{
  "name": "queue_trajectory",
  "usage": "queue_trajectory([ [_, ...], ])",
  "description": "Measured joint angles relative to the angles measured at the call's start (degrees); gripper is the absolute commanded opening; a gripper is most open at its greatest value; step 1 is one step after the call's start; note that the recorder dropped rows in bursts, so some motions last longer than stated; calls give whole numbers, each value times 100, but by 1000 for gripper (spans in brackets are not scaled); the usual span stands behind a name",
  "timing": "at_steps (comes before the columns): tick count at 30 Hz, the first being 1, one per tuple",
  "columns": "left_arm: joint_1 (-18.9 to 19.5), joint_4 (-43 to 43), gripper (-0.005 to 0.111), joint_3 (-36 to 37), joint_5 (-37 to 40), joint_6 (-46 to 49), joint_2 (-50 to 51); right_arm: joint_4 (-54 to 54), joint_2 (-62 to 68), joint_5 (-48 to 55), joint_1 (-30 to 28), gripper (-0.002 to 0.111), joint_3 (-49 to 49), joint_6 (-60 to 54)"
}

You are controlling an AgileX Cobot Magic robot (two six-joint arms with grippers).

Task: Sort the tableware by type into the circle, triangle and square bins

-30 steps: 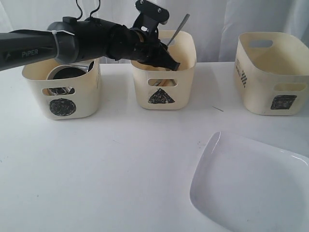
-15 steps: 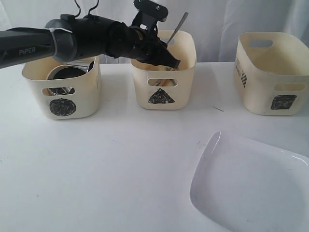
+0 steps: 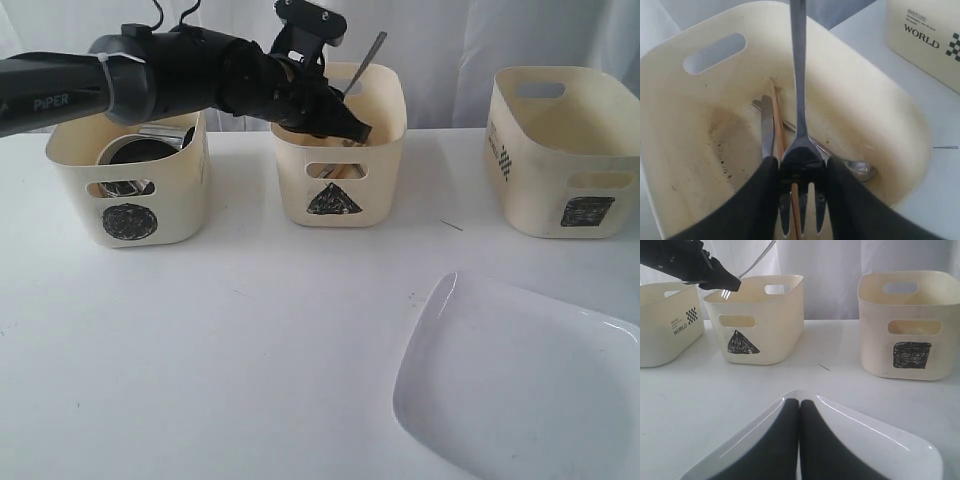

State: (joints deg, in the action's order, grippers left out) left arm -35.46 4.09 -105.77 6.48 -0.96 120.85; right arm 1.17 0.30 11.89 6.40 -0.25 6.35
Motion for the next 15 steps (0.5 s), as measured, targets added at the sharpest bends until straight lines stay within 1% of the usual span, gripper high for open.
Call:
queue_trajectory([
  [3, 0, 0, 52, 0, 15, 0, 0, 0, 0, 0, 0, 0, 0, 0],
  [4, 0, 0, 54, 0, 26, -9, 0, 0, 0, 0, 0, 0, 0, 0],
  [9, 0, 0, 54, 0, 124, -21, 0, 0, 0, 0, 0, 0, 0, 0],
  [15, 0, -175, 54, 0, 454, -33, -176, 0, 0, 0, 0, 0, 0, 0],
])
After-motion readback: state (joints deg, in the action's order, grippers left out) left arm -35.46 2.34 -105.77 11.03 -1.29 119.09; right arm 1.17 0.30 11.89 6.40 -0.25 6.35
